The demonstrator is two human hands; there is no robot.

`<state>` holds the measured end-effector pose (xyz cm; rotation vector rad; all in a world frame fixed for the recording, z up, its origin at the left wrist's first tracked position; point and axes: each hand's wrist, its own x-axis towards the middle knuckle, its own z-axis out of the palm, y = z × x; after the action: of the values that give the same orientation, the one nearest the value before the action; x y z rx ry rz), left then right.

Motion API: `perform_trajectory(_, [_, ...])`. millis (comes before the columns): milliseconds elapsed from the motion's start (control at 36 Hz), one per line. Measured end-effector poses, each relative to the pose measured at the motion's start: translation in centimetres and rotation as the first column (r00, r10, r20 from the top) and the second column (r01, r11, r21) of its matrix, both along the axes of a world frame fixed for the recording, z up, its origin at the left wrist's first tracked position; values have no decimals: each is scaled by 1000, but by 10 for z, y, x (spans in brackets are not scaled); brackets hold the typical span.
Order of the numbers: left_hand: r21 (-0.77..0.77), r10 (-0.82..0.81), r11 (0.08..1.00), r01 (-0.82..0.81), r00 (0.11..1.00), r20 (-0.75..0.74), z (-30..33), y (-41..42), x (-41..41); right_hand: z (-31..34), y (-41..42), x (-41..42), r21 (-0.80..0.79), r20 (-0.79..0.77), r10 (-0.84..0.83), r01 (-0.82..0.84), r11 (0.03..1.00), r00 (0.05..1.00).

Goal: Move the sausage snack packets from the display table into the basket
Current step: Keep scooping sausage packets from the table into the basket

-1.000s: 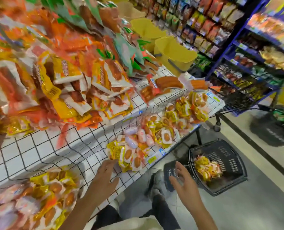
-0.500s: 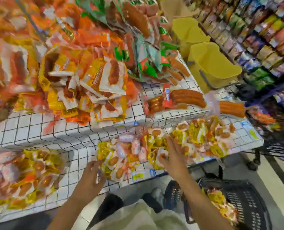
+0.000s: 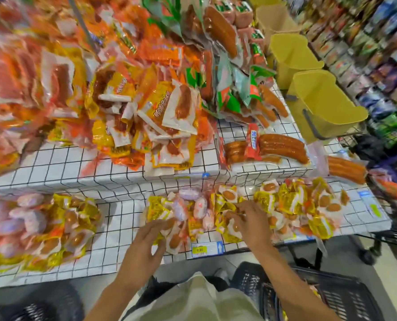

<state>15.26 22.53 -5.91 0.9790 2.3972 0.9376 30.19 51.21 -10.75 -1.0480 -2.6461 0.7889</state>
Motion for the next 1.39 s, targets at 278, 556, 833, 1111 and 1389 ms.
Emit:
perform_trajectory(278, [121, -206, 978, 168, 847, 489, 17, 84, 15, 50, -15, 3, -199, -381, -159, 88, 976, 911])
perform_trajectory(556, [106, -122, 992, 64, 667, 735, 37, 155, 30, 111, -19, 32, -334, -610, -249, 41, 942, 753])
perform_trajectory(833, [105, -35, 992, -72, 639, 768, 6, 206, 66, 107, 9, 40, -347, -515, -82, -121, 930, 853])
perform_trajectory(1111, [-166, 230, 936, -309, 182, 956, -21, 179, 68, 68, 78, 120, -394, -402, -294, 126, 910, 867])
perform_trajectory(1389, [-206, 316, 877, -433, 199, 928, -13, 188, 84, 24, 178, 165, -611, -42, -664, 507, 608, 746])
